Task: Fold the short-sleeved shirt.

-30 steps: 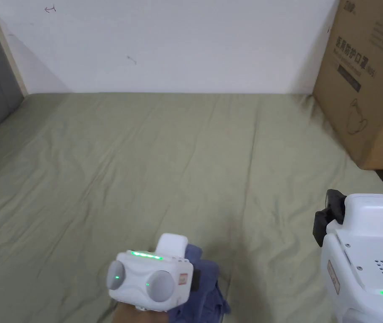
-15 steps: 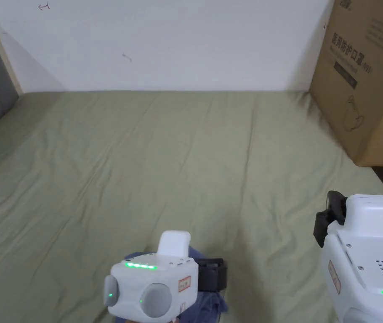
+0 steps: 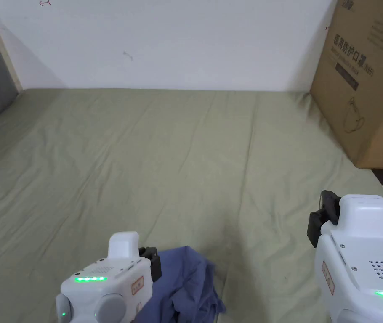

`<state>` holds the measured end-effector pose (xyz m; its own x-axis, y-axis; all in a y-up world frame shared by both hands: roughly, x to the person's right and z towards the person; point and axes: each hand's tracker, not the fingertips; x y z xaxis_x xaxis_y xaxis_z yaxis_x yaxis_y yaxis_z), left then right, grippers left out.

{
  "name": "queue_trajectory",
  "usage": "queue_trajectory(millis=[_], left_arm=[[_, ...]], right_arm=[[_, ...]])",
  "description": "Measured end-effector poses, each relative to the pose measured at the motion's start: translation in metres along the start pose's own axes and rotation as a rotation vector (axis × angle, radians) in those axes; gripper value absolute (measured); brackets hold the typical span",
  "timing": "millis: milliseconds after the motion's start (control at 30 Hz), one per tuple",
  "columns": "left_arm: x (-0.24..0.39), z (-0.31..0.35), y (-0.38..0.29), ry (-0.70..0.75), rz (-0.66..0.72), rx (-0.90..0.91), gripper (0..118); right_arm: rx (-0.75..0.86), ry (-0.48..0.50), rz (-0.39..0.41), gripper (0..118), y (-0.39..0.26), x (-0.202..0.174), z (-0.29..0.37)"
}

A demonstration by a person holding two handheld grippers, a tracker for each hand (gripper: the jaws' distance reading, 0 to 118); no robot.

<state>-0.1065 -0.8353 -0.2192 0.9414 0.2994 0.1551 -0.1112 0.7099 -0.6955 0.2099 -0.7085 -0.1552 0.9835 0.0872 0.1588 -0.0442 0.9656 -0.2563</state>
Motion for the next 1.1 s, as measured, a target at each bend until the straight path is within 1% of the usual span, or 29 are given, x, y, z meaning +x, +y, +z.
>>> queue_trajectory(millis=[67, 167, 267, 333, 400, 500, 767, 833, 900, 1000, 1100], left_arm=[[0.006, -0.01, -0.009, -0.035, -0.007, -0.022, 0], [0.029, -0.023, -0.02, -0.084, -0.076, -0.062, 0], [0.05, -0.042, -0.029, -0.094, -0.143, -0.107, 0], [0.06, -0.059, -0.037, -0.068, -0.19, -0.163, 0], [0.063, -0.073, -0.048, -0.065, -0.193, -0.189, 0], [0.064, -0.076, -0.06, -0.053, -0.173, -0.155, 0], [0.062, -0.063, -0.045, -0.063, -0.176, -0.17, 0], [0.059, -0.046, -0.031, -0.103, -0.139, -0.132, 0], [0.055, -0.023, -0.013, -0.142, -0.115, -0.052, 0], [0.045, 0.008, 0.014, -0.15, -0.127, 0.047, 0], [0.032, 0.038, 0.035, -0.124, -0.123, 0.142, 0]], right_arm=[[-0.005, -0.002, -0.001, 0, -0.001, 0.001, -0.001], [-0.014, -0.007, 0.006, 0, -0.003, 0.003, -0.002], [-0.021, -0.014, 0.009, 0, -0.005, 0.007, -0.004], [-0.026, -0.019, 0.008, 0, -0.007, 0.009, -0.004], [-0.03, -0.023, 0.007, 0, -0.008, 0.011, -0.004], [-0.036, -0.028, 0.008, 0, -0.01, 0.013, -0.005], [-0.029, -0.024, -0.002, 0, -0.006, 0.011, -0.001], [-0.016, -0.022, 0.001, 0, -0.003, 0.01, 0.003], [-0.005, -0.016, 0.002, 0, 0.0, 0.009, 0.005], [0.031, 0.011, -0.007, 0, 0.003, 0.005, 0.009], [0.049, 0.034, -0.005, 0, 0.005, -0.006, 0.012]])
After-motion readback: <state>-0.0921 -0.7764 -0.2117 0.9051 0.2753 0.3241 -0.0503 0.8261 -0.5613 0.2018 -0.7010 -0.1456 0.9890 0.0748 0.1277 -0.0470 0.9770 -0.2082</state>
